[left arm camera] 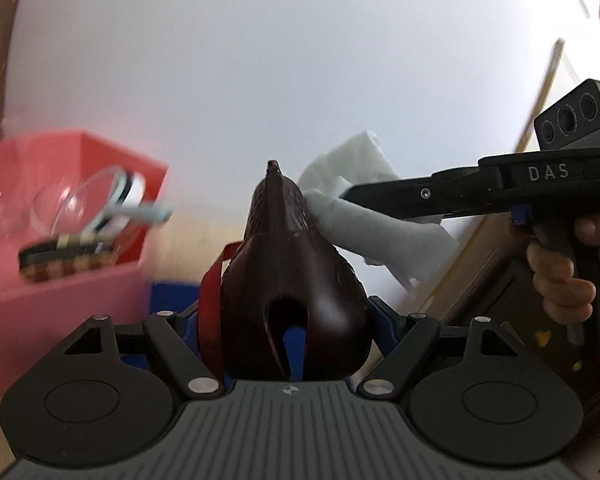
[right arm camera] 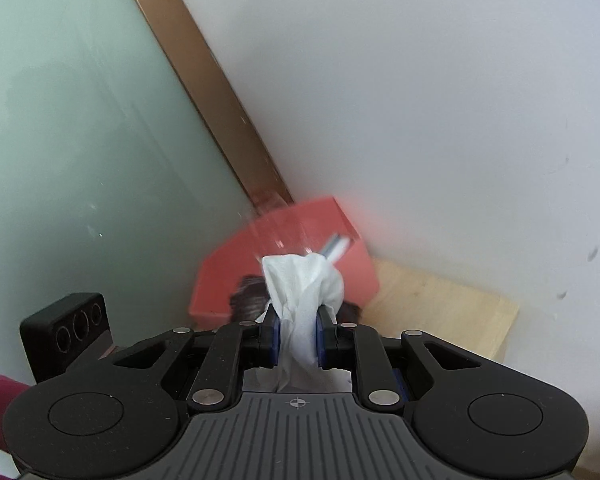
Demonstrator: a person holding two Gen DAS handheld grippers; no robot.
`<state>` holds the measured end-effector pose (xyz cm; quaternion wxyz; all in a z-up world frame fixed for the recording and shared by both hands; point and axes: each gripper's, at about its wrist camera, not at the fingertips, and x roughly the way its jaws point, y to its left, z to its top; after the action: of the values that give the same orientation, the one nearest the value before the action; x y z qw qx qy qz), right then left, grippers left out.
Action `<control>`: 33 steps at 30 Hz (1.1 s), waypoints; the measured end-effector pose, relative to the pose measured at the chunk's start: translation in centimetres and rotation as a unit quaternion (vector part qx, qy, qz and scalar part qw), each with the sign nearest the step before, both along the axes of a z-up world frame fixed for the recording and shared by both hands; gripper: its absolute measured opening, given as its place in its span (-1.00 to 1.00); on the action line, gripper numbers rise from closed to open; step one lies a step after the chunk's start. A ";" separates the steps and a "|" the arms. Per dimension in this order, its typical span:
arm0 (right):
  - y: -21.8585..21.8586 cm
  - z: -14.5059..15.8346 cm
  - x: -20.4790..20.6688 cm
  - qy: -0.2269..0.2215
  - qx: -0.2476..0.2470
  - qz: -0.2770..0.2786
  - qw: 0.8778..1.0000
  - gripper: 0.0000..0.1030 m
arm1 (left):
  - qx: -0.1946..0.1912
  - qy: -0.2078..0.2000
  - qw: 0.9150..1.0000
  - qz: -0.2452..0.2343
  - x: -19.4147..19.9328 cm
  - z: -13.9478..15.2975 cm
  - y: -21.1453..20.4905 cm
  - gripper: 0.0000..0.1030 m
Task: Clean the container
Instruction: 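Wipe the figurine's back with the tissue in the right tool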
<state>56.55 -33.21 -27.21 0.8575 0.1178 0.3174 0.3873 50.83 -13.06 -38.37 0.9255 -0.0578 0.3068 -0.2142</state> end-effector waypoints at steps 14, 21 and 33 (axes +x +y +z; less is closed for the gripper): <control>-2.8 -4.9 0.2 0.068 0.033 -0.053 0.996 -0.63 | 0.016 -0.022 1.000 -0.009 0.8 -0.1 0.9 0.62; -2.8 -3.7 0.7 0.064 0.025 -0.058 0.996 -0.63 | 0.009 -0.029 1.000 -0.006 1.1 1.3 0.9 0.61; -1.2 -1.0 -0.4 0.061 0.080 -0.008 0.995 -0.63 | 0.033 -0.050 0.998 -0.032 0.5 4.5 0.3 0.61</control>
<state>56.11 -34.41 -28.17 0.8275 0.2114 0.3362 0.3970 51.36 -12.79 -33.84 0.9337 -0.0067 0.2689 -0.2364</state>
